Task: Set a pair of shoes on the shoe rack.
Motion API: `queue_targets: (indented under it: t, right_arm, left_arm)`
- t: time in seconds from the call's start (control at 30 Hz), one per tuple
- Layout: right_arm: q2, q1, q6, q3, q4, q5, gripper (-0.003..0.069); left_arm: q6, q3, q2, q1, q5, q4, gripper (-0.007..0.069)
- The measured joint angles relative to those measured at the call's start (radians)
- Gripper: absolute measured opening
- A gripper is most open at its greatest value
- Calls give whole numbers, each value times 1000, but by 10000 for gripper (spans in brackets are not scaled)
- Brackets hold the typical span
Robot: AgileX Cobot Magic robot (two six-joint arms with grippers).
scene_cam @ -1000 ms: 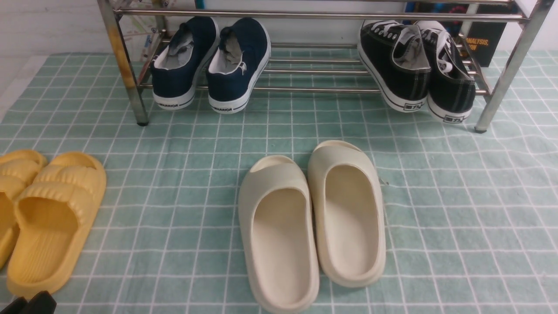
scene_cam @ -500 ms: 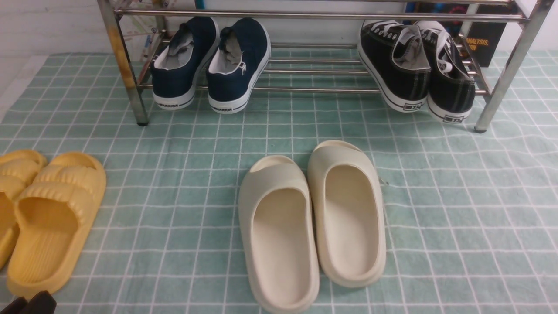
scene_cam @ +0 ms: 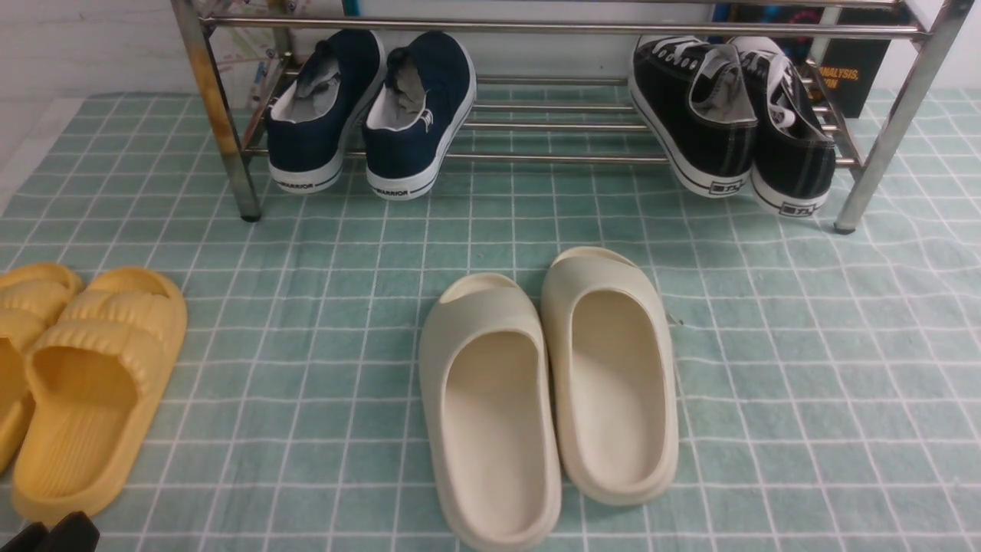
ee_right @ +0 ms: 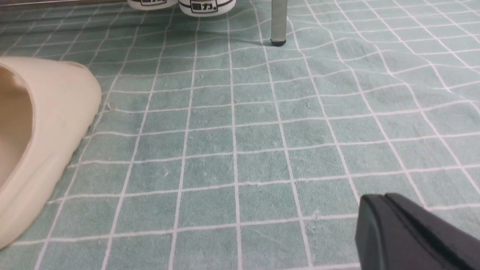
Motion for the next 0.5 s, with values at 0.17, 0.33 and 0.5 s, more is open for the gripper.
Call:
queue_targets:
  t: [0.17,0.33,0.5]
  right_arm:
    - [0,1,-7,-3,-1,16,-3]
    - [0,1,-8,-5,-1,21,-2]
    - [0,1,-11,-5,-1,22,0]
  left_arm:
    - [0,0,0,0,0,0,240]
    - [0,0,0,0,0,0,240]
    - [0,0,0,0,0,0,240]
